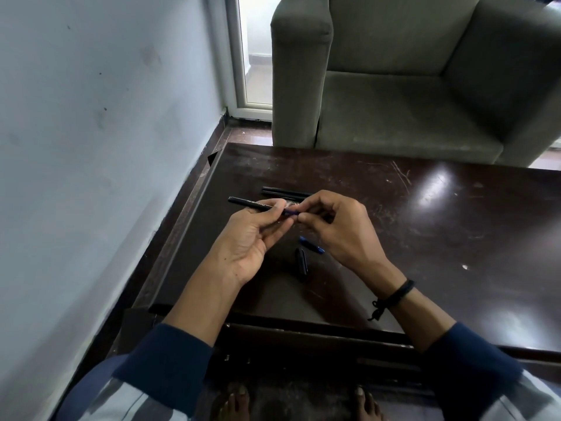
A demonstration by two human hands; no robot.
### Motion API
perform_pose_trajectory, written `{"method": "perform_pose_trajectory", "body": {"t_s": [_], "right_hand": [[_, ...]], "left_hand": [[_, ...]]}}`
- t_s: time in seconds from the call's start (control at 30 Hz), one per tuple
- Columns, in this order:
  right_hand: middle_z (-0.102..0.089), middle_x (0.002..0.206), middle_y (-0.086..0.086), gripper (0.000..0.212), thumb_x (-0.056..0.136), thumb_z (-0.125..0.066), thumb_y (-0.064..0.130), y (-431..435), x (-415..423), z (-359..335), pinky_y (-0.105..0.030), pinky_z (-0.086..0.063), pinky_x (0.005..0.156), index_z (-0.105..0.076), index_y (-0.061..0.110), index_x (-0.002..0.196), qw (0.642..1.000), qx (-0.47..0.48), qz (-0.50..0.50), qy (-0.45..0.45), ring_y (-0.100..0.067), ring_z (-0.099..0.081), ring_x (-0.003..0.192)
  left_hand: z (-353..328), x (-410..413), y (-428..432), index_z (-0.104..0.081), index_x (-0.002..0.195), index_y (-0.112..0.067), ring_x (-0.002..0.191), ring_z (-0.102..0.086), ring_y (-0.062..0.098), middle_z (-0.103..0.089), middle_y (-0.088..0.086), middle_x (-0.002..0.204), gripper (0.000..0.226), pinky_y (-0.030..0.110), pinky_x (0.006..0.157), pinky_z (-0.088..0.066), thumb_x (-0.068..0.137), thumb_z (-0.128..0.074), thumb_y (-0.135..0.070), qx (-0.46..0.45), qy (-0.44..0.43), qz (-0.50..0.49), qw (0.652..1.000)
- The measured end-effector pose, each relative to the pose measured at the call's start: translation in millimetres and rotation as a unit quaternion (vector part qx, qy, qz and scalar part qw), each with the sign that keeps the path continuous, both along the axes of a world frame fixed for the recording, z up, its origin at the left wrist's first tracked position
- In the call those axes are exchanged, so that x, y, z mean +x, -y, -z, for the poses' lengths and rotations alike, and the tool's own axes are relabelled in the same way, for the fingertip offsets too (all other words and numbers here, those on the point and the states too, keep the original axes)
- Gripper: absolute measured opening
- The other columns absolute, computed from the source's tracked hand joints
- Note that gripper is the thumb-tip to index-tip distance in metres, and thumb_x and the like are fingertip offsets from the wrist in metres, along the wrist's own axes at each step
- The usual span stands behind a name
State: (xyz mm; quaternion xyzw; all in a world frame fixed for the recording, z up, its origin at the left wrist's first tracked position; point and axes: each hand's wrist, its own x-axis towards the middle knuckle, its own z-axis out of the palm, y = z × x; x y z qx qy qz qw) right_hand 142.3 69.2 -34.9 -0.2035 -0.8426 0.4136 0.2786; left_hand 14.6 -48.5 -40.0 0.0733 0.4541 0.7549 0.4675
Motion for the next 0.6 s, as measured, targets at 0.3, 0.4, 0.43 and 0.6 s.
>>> {"method": "perform_pose_trajectory", "body": {"t_s": [0.3, 0.4, 0.43, 0.6], "right_hand": [[-0.075, 0.085, 0.007, 0.012, 0.089, -0.079, 0.015, -1.9, -1.5, 6.7, -0.038, -0.063, 0.077, -0.071, 0.022, 0.096, 1.0, -0.015, 0.016, 0.019, -0.006, -0.073, 0.082], [-0.076, 0.085, 0.009, 0.016, 0.087, -0.081, 0.028, -3.4, 0.1, -1.6, -0.03, -0.062, 0.076, -0.071, 0.025, 0.099, 0.999, -0.03, 0.009, 0.024, -0.004, -0.072, 0.082], [-0.076, 0.086, 0.01, 0.018, 0.086, -0.081, 0.032, -5.2, 0.7, -4.0, -0.03, -0.061, 0.077, -0.071, 0.026, 0.1, 0.999, -0.032, 0.018, 0.023, -0.004, -0.072, 0.082], [-0.074, 0.089, 0.011, 0.006, 0.09, -0.076, 0.035, -18.7, 5.4, -1.5, -0.033, -0.06, 0.08, -0.074, 0.03, 0.093, 0.99, 0.009, 0.091, 0.11, -0.006, -0.07, 0.085]], "left_hand": [[0.9, 2.8, 2.7, -0.078, 0.091, -0.005, 0.094, -0.075, 0.019, -0.077, 0.012, 0.101, 0.012, 0.022, 0.079, -0.06, 0.091, -0.066, -0.007, -0.025, -0.014, 0.024, 0.999], [-0.8, 2.0, 2.3, -0.075, 0.095, -0.003, 0.088, -0.076, 0.019, -0.077, 0.013, 0.096, 0.012, 0.022, 0.077, -0.061, 0.091, -0.065, -0.006, -0.008, 0.012, 0.0, 1.0], [-1.5, 0.6, 2.2, -0.074, 0.096, -0.002, 0.086, -0.076, 0.019, -0.077, 0.013, 0.093, 0.011, 0.023, 0.077, -0.061, 0.091, -0.065, -0.005, -0.002, 0.02, -0.016, 1.0], [-4.4, -12.7, 4.3, -0.072, 0.091, -0.003, 0.08, -0.076, 0.019, -0.077, 0.014, 0.088, 0.008, 0.021, 0.07, -0.061, 0.093, -0.065, -0.005, 0.005, 0.05, -0.083, 0.995]]}}
